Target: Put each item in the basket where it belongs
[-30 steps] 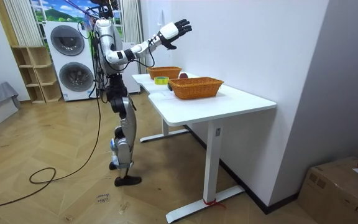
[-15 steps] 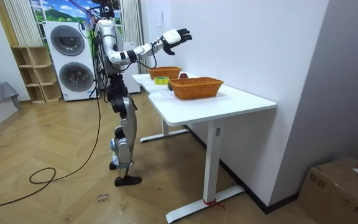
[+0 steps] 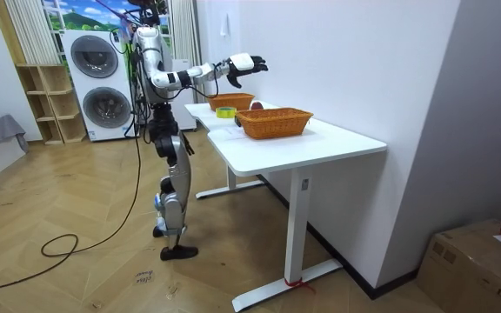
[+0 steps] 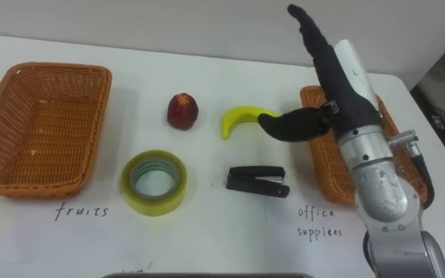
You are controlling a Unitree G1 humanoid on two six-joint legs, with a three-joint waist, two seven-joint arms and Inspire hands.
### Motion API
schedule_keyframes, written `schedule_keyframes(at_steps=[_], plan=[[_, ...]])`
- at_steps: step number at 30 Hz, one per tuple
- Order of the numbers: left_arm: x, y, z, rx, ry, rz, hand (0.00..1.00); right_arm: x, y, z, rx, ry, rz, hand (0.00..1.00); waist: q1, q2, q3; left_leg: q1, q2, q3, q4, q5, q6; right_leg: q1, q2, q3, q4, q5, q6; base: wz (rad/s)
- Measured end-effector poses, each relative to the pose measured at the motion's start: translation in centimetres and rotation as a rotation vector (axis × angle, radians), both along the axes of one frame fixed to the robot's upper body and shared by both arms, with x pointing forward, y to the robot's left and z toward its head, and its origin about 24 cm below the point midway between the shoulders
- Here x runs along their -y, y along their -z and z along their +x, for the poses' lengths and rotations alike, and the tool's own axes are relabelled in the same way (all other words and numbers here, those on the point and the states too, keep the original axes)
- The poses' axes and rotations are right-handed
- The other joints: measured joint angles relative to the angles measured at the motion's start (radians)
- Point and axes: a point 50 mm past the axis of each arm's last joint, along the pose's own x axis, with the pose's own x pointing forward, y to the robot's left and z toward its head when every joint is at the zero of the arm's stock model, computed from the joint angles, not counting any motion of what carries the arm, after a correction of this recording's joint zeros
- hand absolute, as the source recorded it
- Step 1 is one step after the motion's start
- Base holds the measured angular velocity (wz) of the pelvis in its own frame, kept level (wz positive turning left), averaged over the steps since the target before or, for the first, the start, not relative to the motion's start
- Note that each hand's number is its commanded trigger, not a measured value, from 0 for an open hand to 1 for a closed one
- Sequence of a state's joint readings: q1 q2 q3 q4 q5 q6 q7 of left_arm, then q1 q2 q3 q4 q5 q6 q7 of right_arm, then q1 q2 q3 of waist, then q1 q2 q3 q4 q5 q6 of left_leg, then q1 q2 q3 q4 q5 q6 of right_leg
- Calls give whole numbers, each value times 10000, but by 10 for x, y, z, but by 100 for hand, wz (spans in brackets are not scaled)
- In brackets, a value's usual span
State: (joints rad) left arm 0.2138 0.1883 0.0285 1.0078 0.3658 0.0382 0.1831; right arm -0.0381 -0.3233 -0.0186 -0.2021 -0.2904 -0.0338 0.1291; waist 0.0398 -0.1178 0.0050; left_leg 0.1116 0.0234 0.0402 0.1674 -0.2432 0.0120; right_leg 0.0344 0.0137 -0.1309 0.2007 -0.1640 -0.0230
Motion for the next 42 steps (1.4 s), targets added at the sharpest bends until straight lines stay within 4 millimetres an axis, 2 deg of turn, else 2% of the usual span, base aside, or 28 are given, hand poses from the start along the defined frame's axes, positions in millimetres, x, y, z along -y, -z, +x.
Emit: schedule_keyframes(at_steps=[5,8,13,22,24,27,42], plan=[[-1,-2,8,246,0,-24,0,-4,9,0,-849,-221,-1029,0,195,-6,-19,-34,2,-12,5,0,0,-22,10,17,-17,3,2,1],[0,-2,8,217,30,-138,0,-9,16,-1,-1466,-596,-1441,0,237,-4,-57,-39,3,-19,6,0,0,-22,8,4,-17,4,3,0],[0,-2,8,174,15,-184,0,-8,23,-3,-2113,-656,-2114,0,456,-4,-62,-37,2,-44,7,1,0,-6,-8,2,-40,8,7,0],[0,0,3,-114,-58,-138,0,-9,31,-3,-2756,-773,-2541,0,475,0,-55,-27,0,-172,31,3,-1,107,-13,-73,-138,42,4,3],[1,0,5,-53,-39,-160,0,-13,39,-3,-3200,-969,-2563,0,479,8,-27,12,-5,-174,33,3,0,151,-16,-74,-144,45,7,0],[1,-1,9,42,-16,-162,0,-15,41,-4,-3413,-1169,-2692,0,501,42,-3,11,-14,-177,31,4,1,149,-18,-61,-143,47,10,0],[2,-2,15,239,30,-141,0,-20,50,-7,-4331,-1724,-3023,0,501,50,3,21,-10,-185,8,4,1,145,-10,-47,-157,47,10,0]])
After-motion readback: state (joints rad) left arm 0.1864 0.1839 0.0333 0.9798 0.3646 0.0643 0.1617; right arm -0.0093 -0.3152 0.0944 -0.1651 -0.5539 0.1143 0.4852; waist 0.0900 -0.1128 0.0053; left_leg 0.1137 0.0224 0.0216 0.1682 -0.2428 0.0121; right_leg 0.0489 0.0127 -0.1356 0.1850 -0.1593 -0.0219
